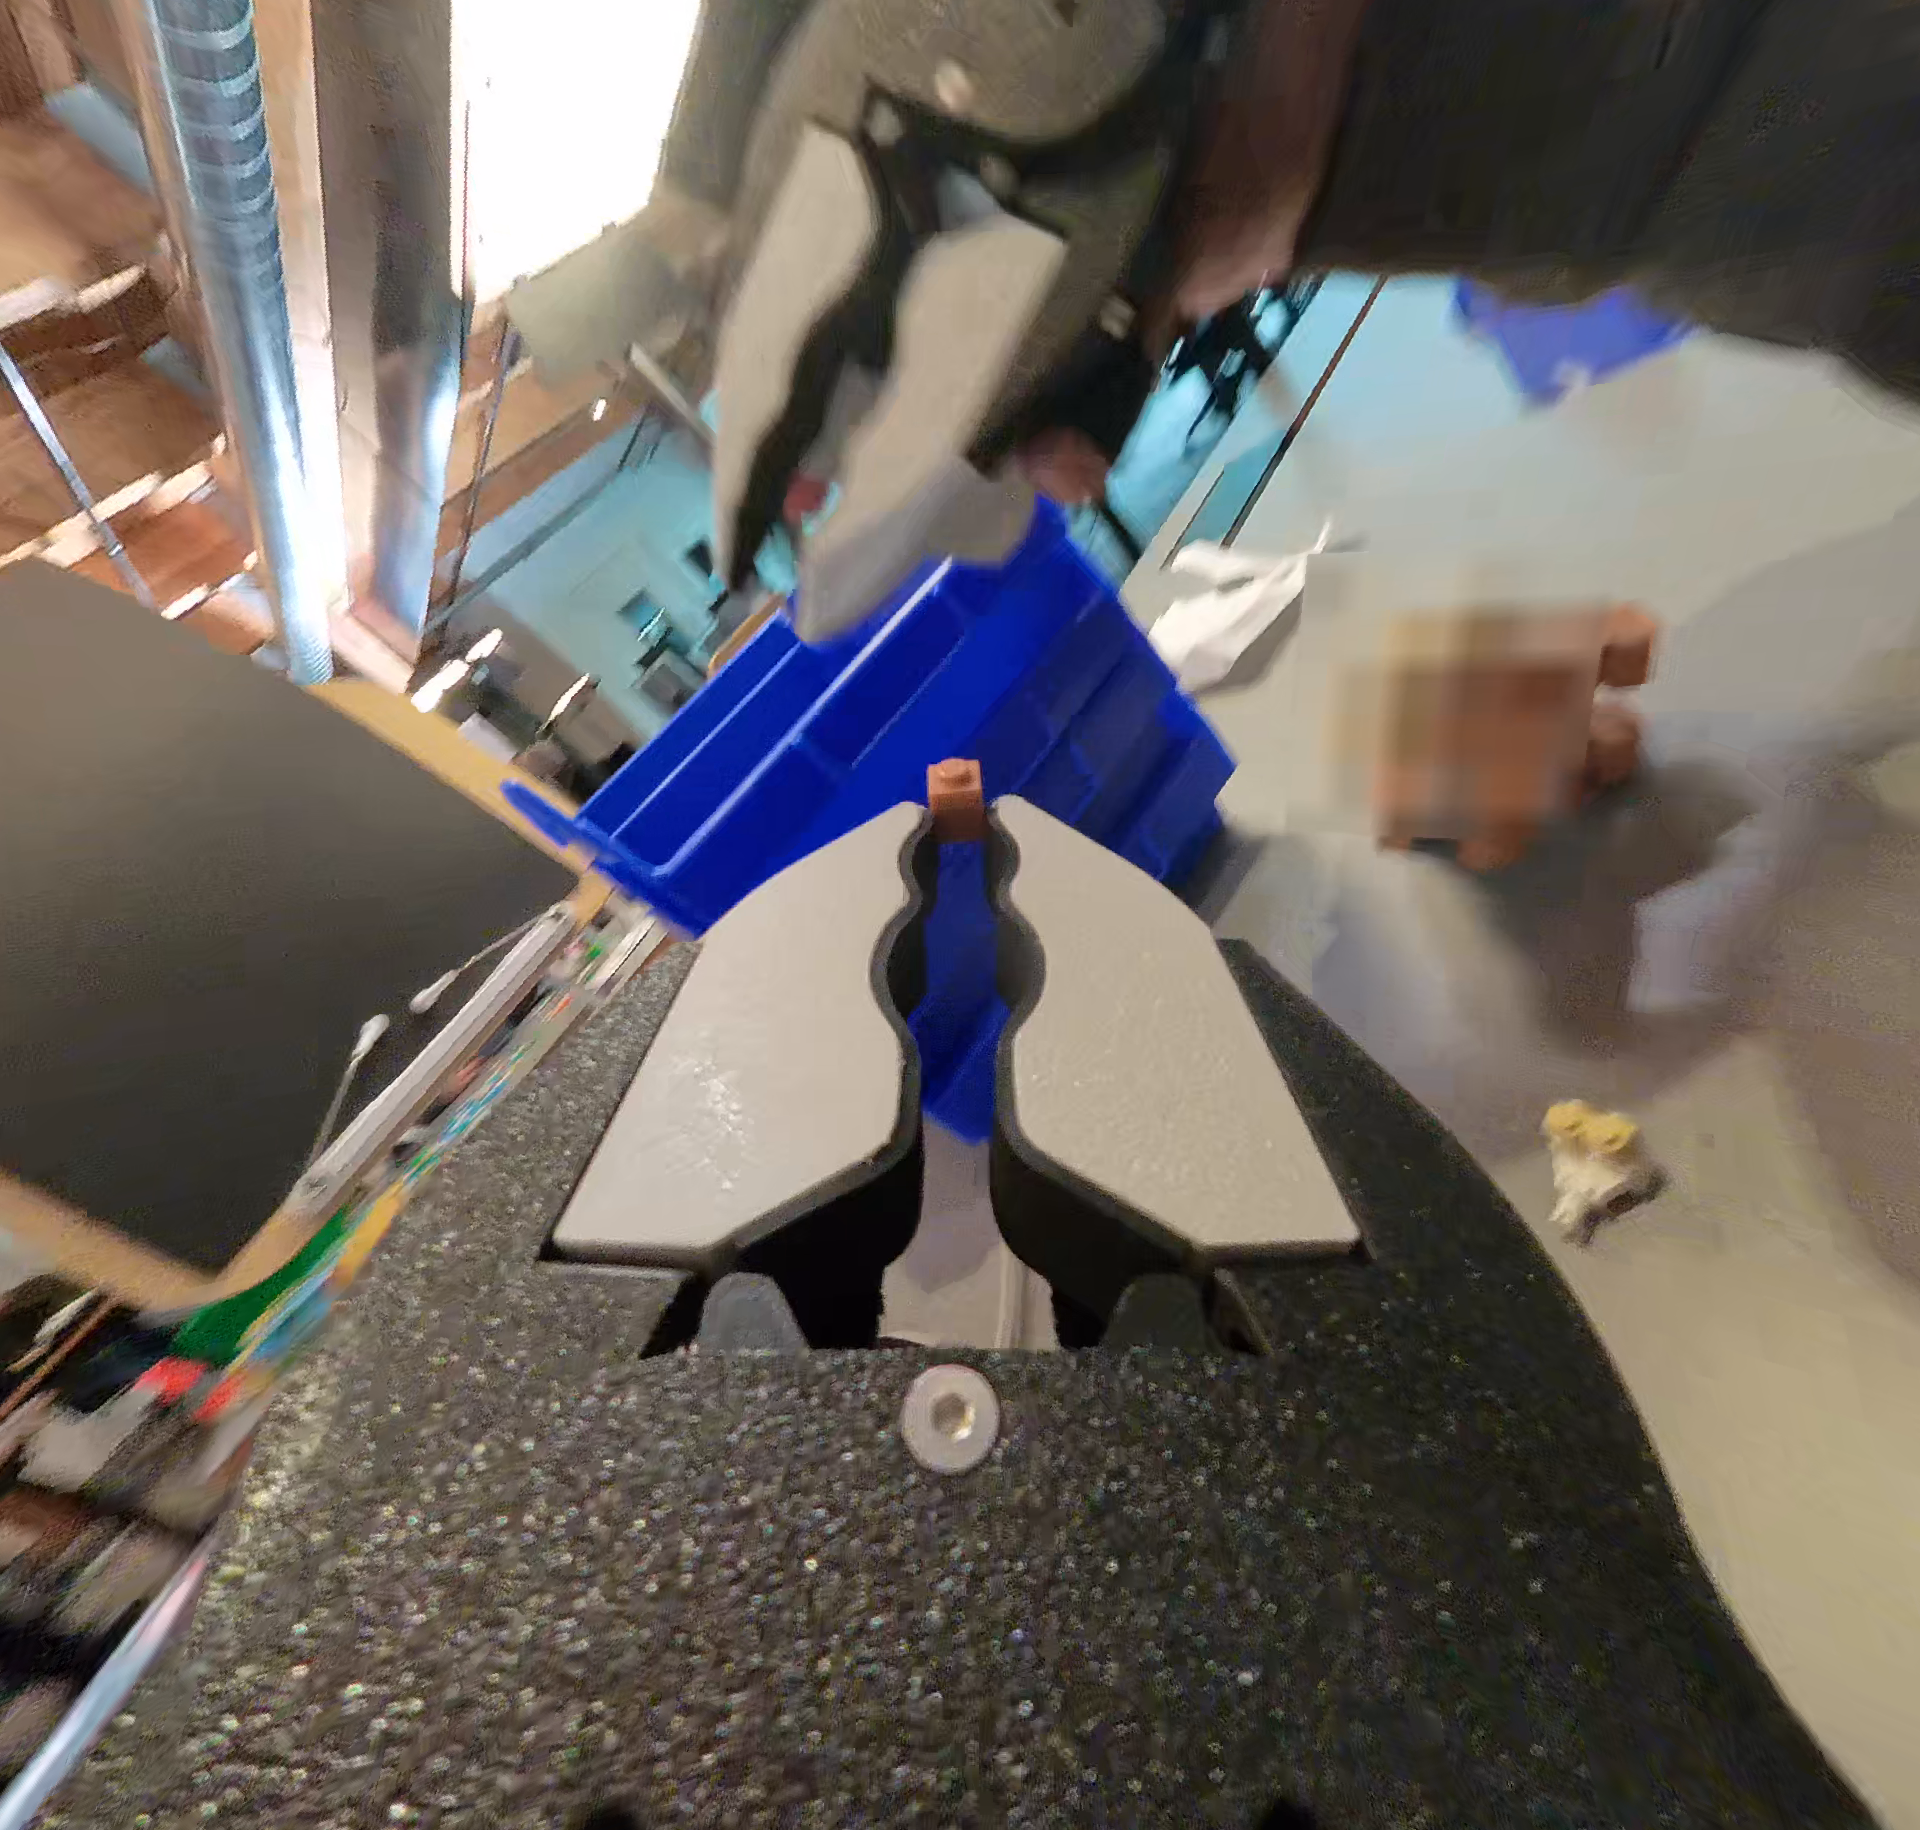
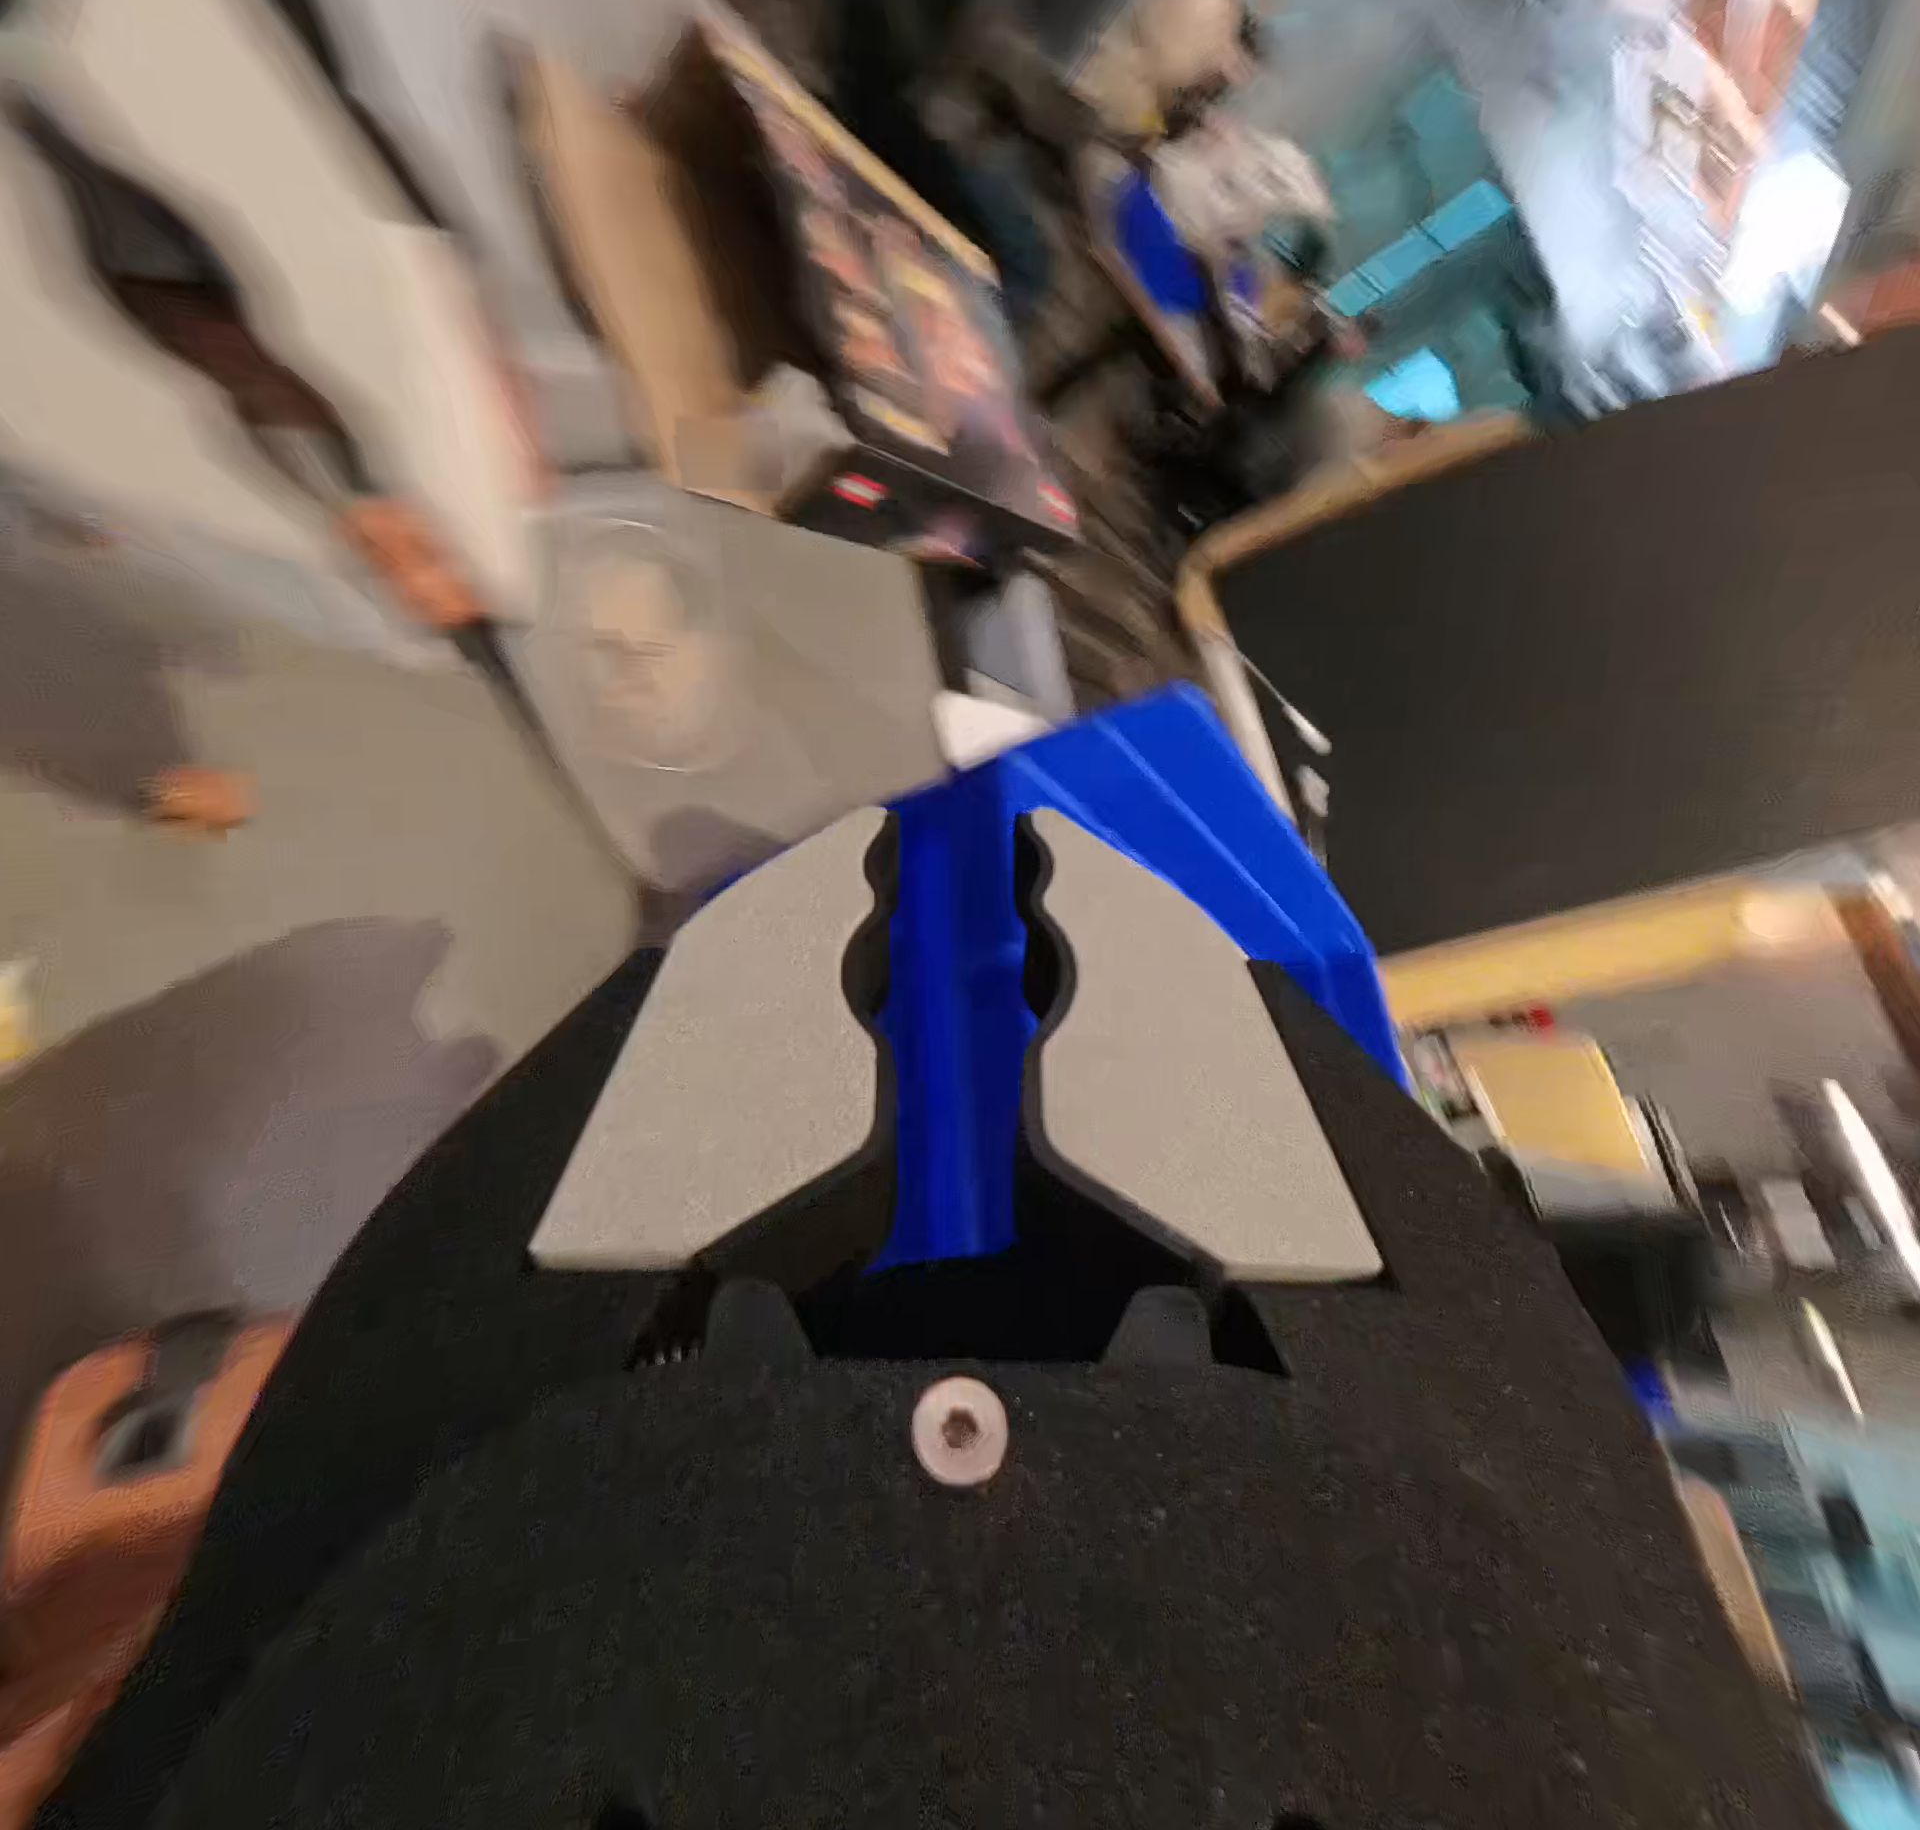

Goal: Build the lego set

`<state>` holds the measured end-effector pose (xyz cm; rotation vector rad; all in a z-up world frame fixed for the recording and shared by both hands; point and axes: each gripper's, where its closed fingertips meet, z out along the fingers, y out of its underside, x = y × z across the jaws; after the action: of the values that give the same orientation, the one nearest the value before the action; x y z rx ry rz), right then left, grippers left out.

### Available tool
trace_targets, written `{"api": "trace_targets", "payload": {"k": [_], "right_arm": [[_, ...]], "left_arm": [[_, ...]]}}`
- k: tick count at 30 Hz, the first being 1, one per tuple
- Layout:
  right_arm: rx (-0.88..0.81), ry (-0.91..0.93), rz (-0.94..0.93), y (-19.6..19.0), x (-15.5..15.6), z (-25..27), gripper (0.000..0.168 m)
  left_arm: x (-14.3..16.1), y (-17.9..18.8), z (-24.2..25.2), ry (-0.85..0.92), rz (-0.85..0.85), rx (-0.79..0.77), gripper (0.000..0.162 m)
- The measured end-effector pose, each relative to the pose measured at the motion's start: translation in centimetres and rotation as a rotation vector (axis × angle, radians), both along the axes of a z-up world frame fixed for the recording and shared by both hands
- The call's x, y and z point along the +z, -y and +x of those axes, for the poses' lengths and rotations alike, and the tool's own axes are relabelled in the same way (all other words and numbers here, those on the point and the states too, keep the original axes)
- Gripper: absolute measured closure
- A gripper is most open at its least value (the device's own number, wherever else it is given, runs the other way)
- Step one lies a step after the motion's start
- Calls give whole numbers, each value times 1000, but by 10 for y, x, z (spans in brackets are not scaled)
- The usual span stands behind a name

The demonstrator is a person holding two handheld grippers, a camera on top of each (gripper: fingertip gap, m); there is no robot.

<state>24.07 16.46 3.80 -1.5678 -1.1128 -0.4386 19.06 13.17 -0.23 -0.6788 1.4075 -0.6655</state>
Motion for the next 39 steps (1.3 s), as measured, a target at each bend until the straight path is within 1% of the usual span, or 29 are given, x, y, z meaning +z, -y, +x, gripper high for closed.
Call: {"api": "trace_targets", "payload": {"k": [2, 4, 10, 14, 24, 34, 37, 39], "right_arm": [[163, 11, -58, 20, -14, -29, 148], [252, -24, -94, 31, -18, -44, 148], [394, -119, -180, 45, -25, -61, 148], [470, -166, -217, 54, -26, -72, 150], [455, -84, -237, 54, -38, -80, 155], [456, -81, -265, 54, -42, -79, 160], [447, -68, -237, 51, -39, -77, 160], [407, -58, -195, 45, -34, -71, 160]], "left_arm": [[9, 10, -5, 50, -41, -93, 154], [15, 15, -9, 81, -61, -140, 154], [13, 22, -12, 71, -59, -209, 154], [6, 18, -8, 26, -20, -163, 154], [-3, 21, -4, -25, 39, -139, 154], [-9, 22, -3, -65, 83, -138, 154], [-8, 20, -2, -52, 70, -130, 154], [-5, 14, -1, -40, 40, -99, 153]]}}
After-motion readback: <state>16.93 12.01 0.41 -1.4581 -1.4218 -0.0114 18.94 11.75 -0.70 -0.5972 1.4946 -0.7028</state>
